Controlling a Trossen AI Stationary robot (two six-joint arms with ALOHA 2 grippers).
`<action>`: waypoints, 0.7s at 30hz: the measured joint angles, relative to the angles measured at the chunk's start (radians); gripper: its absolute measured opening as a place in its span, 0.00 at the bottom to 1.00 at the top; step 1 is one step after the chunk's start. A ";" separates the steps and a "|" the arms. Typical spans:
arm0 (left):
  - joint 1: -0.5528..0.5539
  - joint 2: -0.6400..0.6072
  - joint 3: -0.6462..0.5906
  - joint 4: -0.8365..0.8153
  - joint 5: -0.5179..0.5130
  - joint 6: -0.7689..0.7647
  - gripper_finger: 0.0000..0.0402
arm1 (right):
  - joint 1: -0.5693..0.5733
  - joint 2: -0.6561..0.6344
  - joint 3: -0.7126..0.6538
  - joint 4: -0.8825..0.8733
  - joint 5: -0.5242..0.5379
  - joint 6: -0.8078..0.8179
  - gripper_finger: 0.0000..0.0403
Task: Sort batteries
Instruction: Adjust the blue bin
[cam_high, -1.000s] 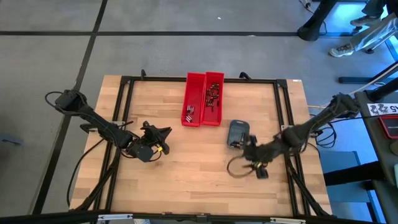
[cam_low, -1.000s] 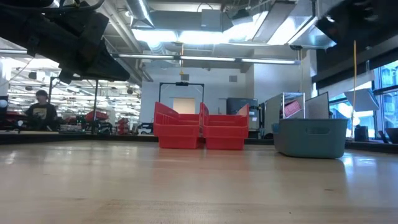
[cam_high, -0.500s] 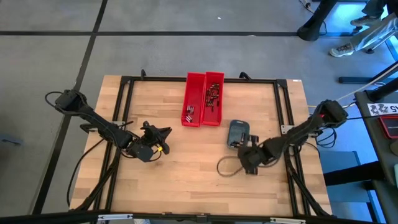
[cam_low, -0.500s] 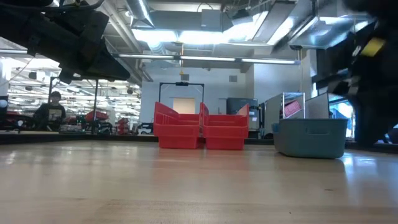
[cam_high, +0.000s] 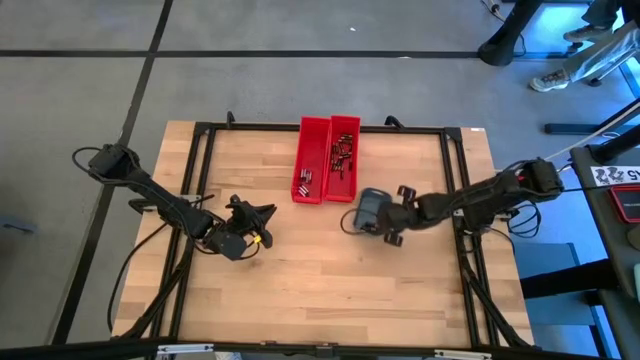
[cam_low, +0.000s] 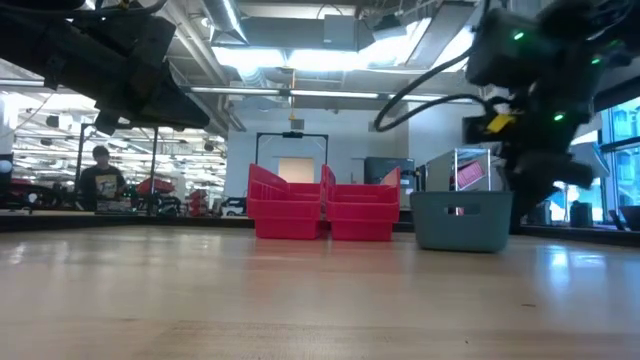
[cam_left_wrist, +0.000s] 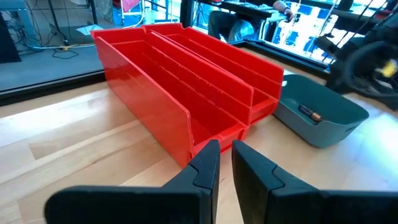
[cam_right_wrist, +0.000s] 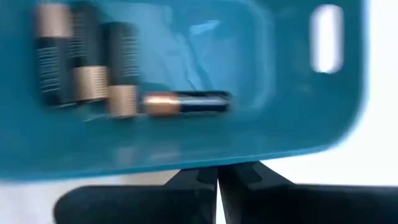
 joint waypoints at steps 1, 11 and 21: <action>0.000 0.000 0.000 0.000 0.000 0.000 0.08 | -0.025 0.000 0.000 0.001 0.012 -0.023 0.01; 0.000 0.000 0.000 0.000 0.000 -0.005 0.08 | -0.075 -0.124 0.113 -0.269 0.163 -0.050 0.01; 0.000 0.000 0.000 0.001 -0.005 -0.006 0.08 | 0.279 -0.087 0.069 0.144 -0.184 0.074 0.00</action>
